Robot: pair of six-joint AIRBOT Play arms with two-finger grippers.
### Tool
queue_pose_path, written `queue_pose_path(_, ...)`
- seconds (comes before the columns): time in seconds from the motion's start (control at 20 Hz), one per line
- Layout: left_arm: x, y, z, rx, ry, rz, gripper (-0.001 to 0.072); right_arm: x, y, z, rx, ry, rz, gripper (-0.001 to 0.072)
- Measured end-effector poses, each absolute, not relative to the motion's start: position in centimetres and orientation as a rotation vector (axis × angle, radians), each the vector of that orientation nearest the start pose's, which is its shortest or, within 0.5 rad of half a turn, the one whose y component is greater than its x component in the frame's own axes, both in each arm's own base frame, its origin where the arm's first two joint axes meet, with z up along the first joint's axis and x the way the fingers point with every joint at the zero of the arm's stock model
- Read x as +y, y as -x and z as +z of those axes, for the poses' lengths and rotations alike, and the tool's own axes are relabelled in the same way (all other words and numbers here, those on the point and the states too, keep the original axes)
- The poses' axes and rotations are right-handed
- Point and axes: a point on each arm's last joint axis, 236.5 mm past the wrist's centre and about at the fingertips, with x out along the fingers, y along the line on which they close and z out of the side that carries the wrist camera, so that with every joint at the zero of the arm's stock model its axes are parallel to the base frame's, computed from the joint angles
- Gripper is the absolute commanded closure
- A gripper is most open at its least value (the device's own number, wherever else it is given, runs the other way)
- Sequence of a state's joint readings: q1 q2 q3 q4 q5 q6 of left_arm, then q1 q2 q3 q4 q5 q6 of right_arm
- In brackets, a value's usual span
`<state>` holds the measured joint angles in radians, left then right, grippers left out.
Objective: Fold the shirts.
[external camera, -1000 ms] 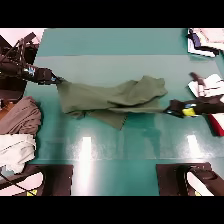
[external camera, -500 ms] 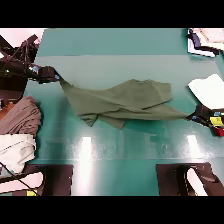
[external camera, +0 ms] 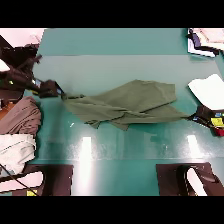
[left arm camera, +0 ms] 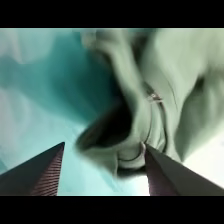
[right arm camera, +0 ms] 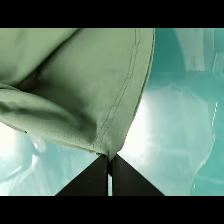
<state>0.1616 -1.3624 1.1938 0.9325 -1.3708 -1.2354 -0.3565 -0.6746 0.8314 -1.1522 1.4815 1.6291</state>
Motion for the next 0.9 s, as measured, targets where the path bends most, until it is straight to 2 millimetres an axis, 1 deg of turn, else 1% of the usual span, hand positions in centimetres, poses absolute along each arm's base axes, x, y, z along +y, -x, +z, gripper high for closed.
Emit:
queue_pose_path(0.1, -9.0, -34.1, 0.5, 1.373, 0.466, -0.519, 0.0153, 1.6, -23.1, 7.2, 1.221, -0.582, -0.011, 0.0698)
queue_pose_path(0.2, -9.7, -32.2, -1.2, 1.377, 0.506, -0.514, 0.0153, 1.5, -23.2, 7.3, 1.214, -0.581, -0.012, 0.0698)
queue_pose_path(0.35, -10.2, -30.5, -3.1, 1.358, 0.541, -0.495, 0.0152, 1.5, -23.4, 7.3, 1.208, -0.581, -0.014, 0.0698)
queue_pose_path(0.45, -10.4, -30.2, -3.6, 1.341, 0.554, -0.489, 0.0163, 1.5, -23.4, 7.3, 1.206, -0.581, -0.014, 0.0698)
queue_pose_path(0.5, -10.6, -30.0, -3.7, 1.338, 0.562, -0.493, 0.028, 1.5, -23.4, 7.3, 1.205, -0.581, -0.014, 0.0697)
queue_pose_path(0.55, -10.9, -29.9, -3.6, 1.333, 0.577, -0.501, 0.0459, 1.4, -23.5, 7.3, 1.203, -0.581, -0.015, 0.0698)
queue_pose_path(0.6, -11.2, -29.7, -3.5, 1.332, 0.59, -0.511, 0.0572, 1.4, -23.5, 7.3, 1.2, -0.581, -0.016, 0.0697)
queue_pose_path(0.65, -11.4, -29.5, -3.4, 1.336, 0.596, -0.521, 0.0589, 1.4, -23.6, 7.3, 1.197, -0.581, -0.016, 0.0697)
queue_pose_path(0.7, -11.6, -29.3, -3.3, 1.337, 0.606, -0.529, 0.059, 1.4, -23.6, 7.4, 1.194, -0.581, -0.017, 0.0697)
queue_pose_path(0.75, -11.7, -29.2, -3.2, 1.34, 0.611, -0.537, 0.0658, 1.3, -23.7, 7.4, 1.189, -0.581, -0.017, 0.0698)
queue_pose_path(0.8, -11.9, -29.0, -3.2, 1.344, 0.616, -0.543, 0.068, 1.3, -23.8, 7.4, 1.186, -0.582, -0.018, 0.0698)
queue_pose_path(0.9, -12.2, -28.7, -2.9, 1.349, 0.627, -0.562, 0.0681, 1.3, -24.0, 7.5, 1.176, -0.584, -0.017, 0.0698)
